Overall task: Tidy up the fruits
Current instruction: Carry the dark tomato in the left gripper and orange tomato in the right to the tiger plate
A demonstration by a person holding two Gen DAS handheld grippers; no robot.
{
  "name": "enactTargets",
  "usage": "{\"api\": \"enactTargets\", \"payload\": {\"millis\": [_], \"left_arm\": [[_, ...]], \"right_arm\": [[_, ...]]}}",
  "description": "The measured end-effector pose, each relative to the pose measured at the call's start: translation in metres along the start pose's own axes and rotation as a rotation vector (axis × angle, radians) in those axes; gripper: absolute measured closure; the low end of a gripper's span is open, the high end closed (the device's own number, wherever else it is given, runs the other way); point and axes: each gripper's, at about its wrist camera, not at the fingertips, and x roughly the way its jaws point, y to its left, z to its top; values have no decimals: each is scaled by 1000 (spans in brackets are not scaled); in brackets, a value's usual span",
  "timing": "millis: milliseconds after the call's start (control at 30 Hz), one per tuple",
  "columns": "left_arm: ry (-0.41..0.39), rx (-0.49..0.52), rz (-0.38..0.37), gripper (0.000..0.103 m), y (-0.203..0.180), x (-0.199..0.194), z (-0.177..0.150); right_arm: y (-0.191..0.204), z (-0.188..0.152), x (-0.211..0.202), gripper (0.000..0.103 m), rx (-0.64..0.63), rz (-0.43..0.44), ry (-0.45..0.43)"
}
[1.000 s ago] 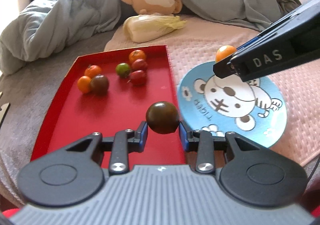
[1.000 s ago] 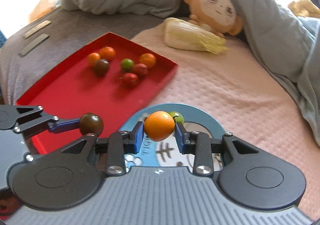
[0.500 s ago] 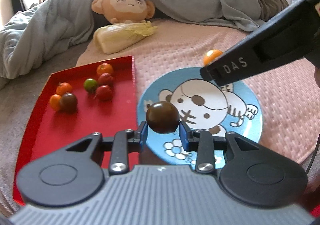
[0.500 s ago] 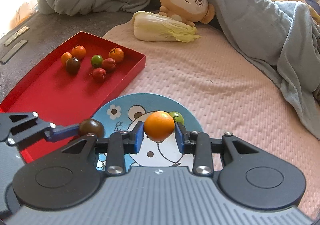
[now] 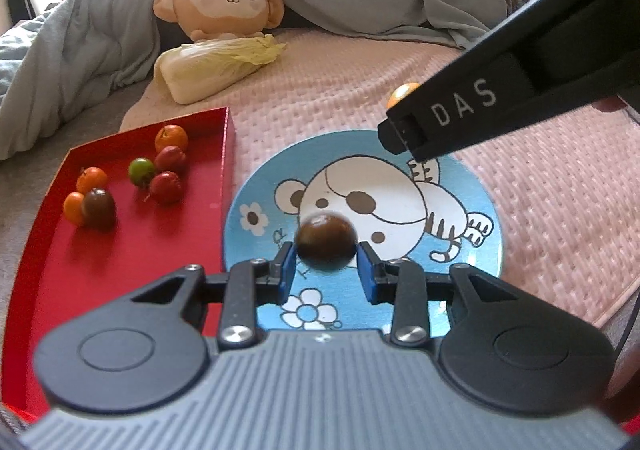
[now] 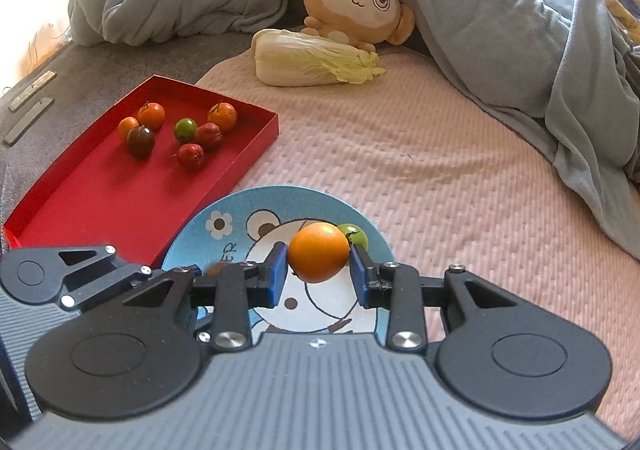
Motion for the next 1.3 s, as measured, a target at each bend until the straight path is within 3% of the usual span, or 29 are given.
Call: {"api": "enactTargets", "payload": {"millis": [833,967,1300], "left_arm": [[-31,19,6,67,-12,9,13],[-22,11,8,52,-10,10,10],[-15,-2,13,51,-1,0,2]], "right_arm": [[-10,-4,0,64,18,1,1],[-10,-5,2,64,15,4,10],[-12,-13,25,64,2,16,99]]}}
